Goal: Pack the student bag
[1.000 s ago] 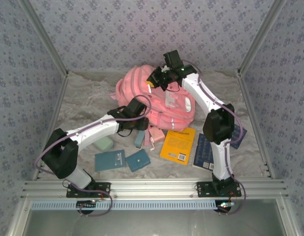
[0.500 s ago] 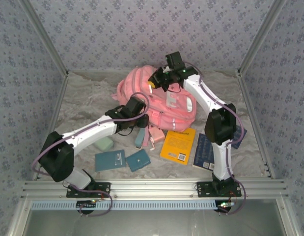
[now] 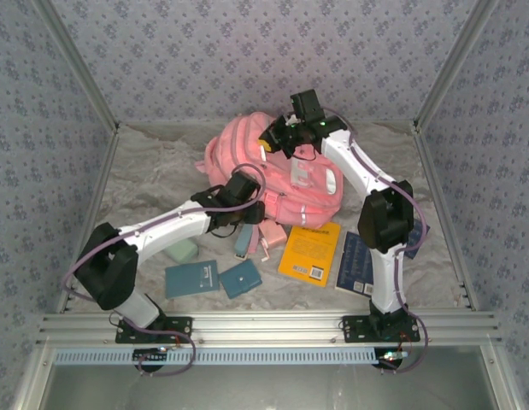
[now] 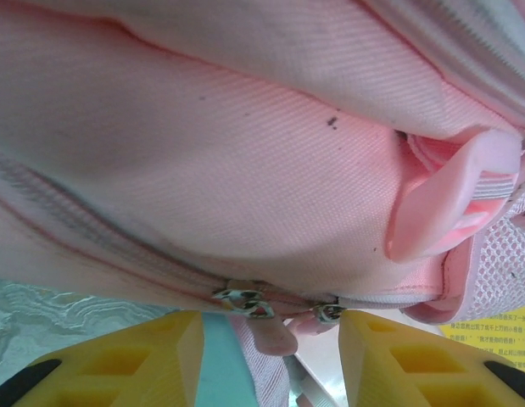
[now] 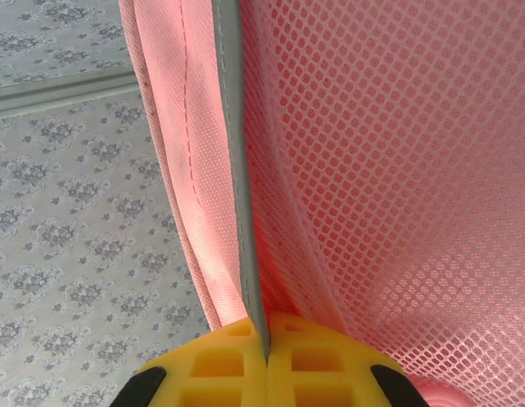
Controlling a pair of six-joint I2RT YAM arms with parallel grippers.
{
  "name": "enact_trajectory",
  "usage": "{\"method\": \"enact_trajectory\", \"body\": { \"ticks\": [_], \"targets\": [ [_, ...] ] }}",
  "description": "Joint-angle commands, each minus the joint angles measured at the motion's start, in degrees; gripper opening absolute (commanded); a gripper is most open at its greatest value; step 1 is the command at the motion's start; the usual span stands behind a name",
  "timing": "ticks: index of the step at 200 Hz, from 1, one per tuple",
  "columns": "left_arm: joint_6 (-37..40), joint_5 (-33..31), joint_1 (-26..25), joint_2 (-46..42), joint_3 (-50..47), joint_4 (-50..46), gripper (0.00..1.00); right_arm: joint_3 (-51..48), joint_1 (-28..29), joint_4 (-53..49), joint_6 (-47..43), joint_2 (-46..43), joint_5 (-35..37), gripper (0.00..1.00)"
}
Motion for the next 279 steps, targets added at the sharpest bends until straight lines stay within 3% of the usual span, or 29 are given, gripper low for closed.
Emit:
{"method": "enact_trajectory", "body": {
  "ticks": [1,80,206,279],
  "targets": [
    [-1.46,0.13,-0.51,1.20,-0.57,1.26,0.44,0.26,-0.36,4.17,1.99,-4.91,-2.03,0.00],
    [0.25,-4.50,-0.49,3.97,-0.58,1.23,0.36,-1.07,0.12,6.59,3.28,-5.78,-2.61,0.00],
    [6.38,-7.85,-0.24,4.78,1.68,-1.10,0.00,-3.27,0.06,5.76,0.69,-6.41,-3.86,0.00],
    [7.15,-4.55,3.04,0.03,-2.92,2.68,0.00,-5.01,-1.30,3.80,-1.66,-7.73,-3.69,0.00]
  ]
}}
